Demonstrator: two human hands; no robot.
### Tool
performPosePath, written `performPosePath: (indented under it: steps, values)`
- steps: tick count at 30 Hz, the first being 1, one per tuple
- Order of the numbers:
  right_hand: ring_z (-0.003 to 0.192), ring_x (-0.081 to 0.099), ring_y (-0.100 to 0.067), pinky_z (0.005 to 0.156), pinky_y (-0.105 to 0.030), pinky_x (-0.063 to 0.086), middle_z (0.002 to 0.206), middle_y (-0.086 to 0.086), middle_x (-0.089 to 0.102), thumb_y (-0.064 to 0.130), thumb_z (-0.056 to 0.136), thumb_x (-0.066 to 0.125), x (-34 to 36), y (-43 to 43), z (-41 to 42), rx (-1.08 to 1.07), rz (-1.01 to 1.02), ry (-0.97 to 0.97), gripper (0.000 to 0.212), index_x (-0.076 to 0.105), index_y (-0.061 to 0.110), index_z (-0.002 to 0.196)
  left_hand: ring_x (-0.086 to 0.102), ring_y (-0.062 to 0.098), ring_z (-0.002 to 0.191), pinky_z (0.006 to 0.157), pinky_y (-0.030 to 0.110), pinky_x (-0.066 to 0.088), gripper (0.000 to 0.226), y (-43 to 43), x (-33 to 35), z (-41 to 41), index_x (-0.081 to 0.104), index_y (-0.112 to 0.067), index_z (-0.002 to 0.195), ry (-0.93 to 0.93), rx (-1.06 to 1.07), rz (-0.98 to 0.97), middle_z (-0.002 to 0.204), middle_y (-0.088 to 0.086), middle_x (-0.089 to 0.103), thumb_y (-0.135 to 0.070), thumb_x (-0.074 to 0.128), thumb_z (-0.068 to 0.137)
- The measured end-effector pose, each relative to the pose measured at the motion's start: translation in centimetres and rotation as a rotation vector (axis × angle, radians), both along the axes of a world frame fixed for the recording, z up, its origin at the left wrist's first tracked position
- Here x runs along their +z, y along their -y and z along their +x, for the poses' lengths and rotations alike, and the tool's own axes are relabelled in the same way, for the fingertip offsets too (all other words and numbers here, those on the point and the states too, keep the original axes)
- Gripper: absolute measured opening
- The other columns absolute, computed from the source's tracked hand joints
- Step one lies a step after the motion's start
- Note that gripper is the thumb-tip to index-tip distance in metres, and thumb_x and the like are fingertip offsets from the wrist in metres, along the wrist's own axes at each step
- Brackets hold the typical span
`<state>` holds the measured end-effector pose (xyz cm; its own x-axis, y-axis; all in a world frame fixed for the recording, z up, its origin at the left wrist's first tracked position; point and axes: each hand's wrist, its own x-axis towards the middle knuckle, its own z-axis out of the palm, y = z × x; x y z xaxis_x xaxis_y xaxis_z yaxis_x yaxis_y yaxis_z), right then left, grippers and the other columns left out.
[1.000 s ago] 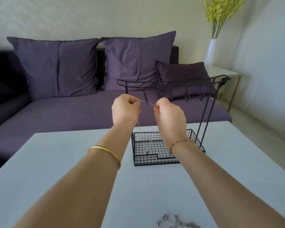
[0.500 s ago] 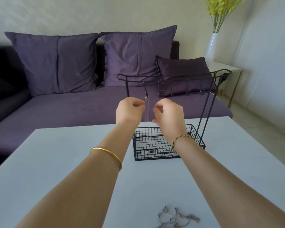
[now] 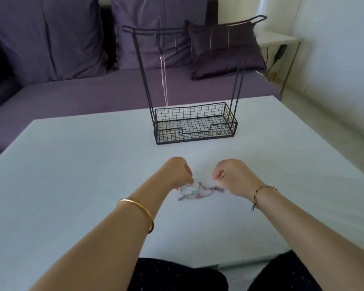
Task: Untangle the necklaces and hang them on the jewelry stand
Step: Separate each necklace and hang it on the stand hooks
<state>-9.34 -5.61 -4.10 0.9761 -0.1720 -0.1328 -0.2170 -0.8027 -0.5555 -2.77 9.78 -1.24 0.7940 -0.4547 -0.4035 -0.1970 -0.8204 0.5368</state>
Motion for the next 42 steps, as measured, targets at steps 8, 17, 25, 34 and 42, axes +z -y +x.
performPosePath:
  steps: [8, 17, 25, 34, 42]
  values:
    - [0.063, 0.046, -0.027, 0.047, -0.024, 0.028, 0.059, -0.005, 0.041, 0.005, 0.083, 0.055, -2.6, -1.0, -0.2, 0.067, -0.267, -0.035, 0.03, 0.042, 0.011, 0.057, 0.053, 0.024, 0.091, 0.07, 0.029, 0.042, 0.022, 0.4, -3.2, -0.8, 0.056, -0.007, 0.109, 0.262, -0.005, 0.18, 0.109, 0.009, 0.058, -0.011, 0.058, 0.088]
    - [0.054, 0.048, -0.021, 0.055, -0.028, 0.041, 0.059, -0.013, 0.052, 0.007, 0.081, 0.054, -0.2, 0.6, -1.0, -0.243, 0.348, 0.102, 0.019, 0.056, 0.005, 0.062, 0.054, 0.025, 0.076, 0.067, 0.031, 0.048, 0.018, -0.3, -3.4, 0.0, 0.062, -0.003, 0.079, 0.156, -0.009, 0.11, 0.086, 0.014, 0.064, -0.014, 0.055, 0.09]
    - [0.064, 0.063, -0.017, 0.065, -0.028, 0.046, 0.072, -0.004, 0.067, 0.012, 0.089, 0.038, 1.2, 0.8, -1.0, -0.731, 1.075, 0.239, 0.018, 0.045, 0.012, 0.071, 0.063, 0.017, 0.072, 0.078, 0.031, 0.053, 0.021, -0.3, -0.1, -0.6, 0.051, -0.008, 0.075, -0.222, 0.747, -0.771, 0.073, 0.005, 0.065, -0.007, 0.039, 0.092]
    - [0.054, 0.047, -0.018, 0.058, -0.035, 0.052, 0.065, -0.005, 0.039, 0.013, 0.094, 0.034, 1.0, 0.8, -0.6, -0.938, 1.303, 0.325, 0.023, 0.04, 0.01, 0.072, 0.043, 0.013, 0.049, 0.063, 0.028, 0.051, 0.021, -0.6, 0.4, 0.1, 0.046, -0.009, 0.076, -0.143, 1.007, -0.945, 0.063, 0.003, 0.046, -0.009, 0.039, 0.096]
    - [0.047, 0.02, -0.015, 0.038, -0.013, 0.016, 0.064, -0.005, 0.038, 0.007, 0.085, 0.045, 1.4, 2.0, -0.5, -0.689, 0.818, 0.22, 0.02, 0.04, 0.014, 0.067, 0.029, 0.007, 0.033, 0.04, 0.017, 0.043, 0.02, -0.8, 0.9, 0.9, 0.048, -0.007, 0.111, -0.101, 0.901, -0.918, 0.091, 0.005, 0.072, -0.006, 0.036, 0.096]
